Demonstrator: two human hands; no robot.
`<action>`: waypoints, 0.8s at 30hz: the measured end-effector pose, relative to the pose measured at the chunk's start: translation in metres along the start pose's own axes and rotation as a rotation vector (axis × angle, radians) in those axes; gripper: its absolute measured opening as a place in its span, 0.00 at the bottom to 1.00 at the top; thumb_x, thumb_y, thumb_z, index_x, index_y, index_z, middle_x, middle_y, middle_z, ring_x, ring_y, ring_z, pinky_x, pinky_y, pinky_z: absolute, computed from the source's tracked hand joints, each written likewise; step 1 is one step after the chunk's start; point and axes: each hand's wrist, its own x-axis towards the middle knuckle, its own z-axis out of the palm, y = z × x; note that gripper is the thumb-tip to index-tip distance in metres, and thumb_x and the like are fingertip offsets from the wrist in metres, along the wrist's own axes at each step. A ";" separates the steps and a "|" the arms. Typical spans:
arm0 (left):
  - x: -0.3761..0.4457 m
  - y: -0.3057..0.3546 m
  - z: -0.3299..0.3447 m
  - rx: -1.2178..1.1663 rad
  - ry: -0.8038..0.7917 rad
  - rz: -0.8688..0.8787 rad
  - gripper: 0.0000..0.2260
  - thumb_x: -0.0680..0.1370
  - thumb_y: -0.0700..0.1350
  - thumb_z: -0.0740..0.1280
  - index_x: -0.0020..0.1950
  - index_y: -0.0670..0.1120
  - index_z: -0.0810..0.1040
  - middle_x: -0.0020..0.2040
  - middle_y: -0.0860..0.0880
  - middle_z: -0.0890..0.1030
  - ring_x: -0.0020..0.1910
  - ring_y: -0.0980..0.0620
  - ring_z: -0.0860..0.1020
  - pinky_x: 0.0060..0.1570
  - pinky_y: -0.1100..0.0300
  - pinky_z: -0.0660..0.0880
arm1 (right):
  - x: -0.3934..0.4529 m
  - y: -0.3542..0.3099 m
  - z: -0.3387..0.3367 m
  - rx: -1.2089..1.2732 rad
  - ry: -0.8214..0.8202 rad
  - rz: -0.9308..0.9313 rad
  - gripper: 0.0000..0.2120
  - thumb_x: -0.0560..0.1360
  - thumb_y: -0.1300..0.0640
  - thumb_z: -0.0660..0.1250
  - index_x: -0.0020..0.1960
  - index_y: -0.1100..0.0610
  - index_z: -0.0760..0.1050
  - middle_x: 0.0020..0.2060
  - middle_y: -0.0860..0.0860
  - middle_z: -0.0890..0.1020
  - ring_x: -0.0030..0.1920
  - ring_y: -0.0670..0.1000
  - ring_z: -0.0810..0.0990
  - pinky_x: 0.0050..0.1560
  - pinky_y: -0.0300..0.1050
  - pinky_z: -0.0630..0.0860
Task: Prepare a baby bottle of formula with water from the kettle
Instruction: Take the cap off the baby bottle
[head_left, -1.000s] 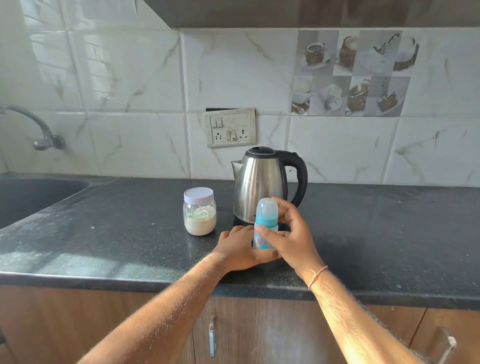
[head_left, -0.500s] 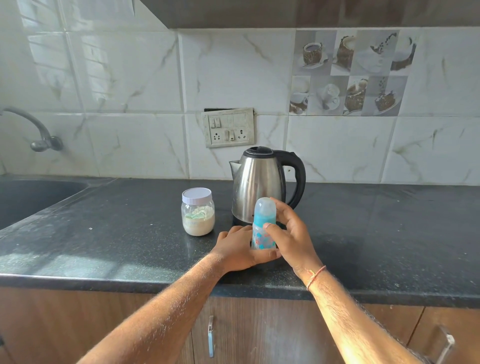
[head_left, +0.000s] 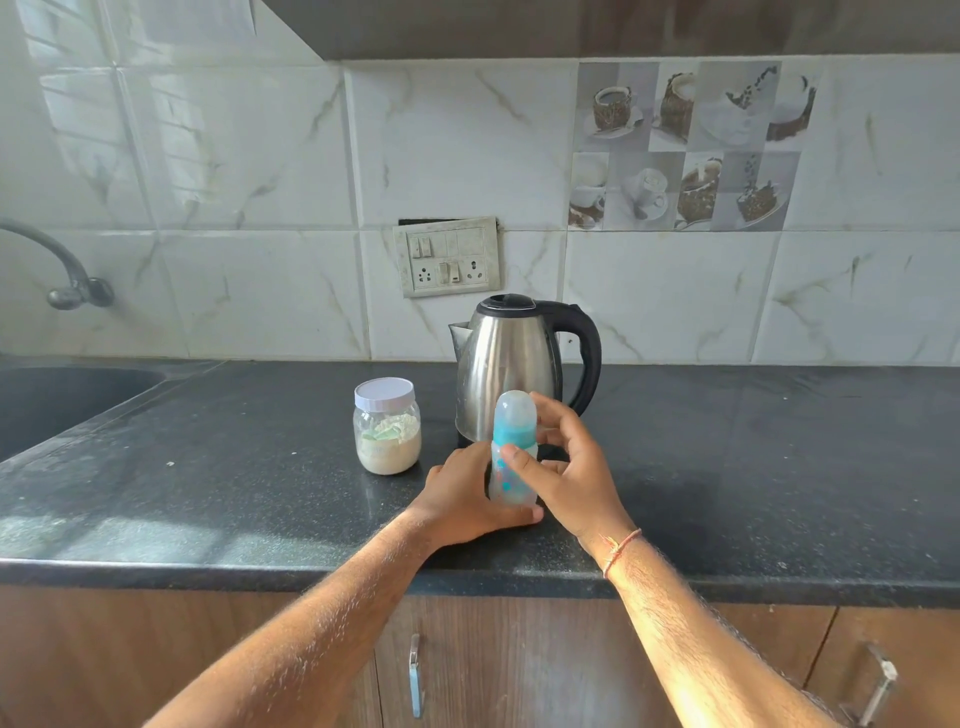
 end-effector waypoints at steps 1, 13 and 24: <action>0.000 -0.005 0.000 -0.085 0.029 0.009 0.35 0.67 0.71 0.80 0.71 0.64 0.77 0.63 0.63 0.85 0.64 0.60 0.82 0.69 0.46 0.79 | 0.000 0.000 0.000 -0.002 0.011 0.001 0.30 0.75 0.49 0.82 0.73 0.39 0.75 0.61 0.34 0.84 0.61 0.44 0.83 0.60 0.61 0.84; -0.004 -0.009 -0.004 -0.189 0.002 0.034 0.27 0.75 0.55 0.83 0.72 0.58 0.81 0.62 0.62 0.88 0.62 0.62 0.85 0.67 0.51 0.82 | 0.002 0.004 -0.001 -0.063 0.057 -0.011 0.28 0.76 0.45 0.81 0.71 0.33 0.73 0.62 0.31 0.82 0.64 0.42 0.82 0.61 0.57 0.85; -0.004 -0.008 -0.002 -0.197 0.019 0.005 0.31 0.71 0.61 0.83 0.72 0.59 0.81 0.62 0.62 0.87 0.64 0.60 0.84 0.70 0.50 0.81 | 0.006 0.008 0.002 -0.067 0.052 0.001 0.32 0.75 0.43 0.81 0.74 0.36 0.71 0.58 0.31 0.82 0.63 0.45 0.82 0.60 0.56 0.86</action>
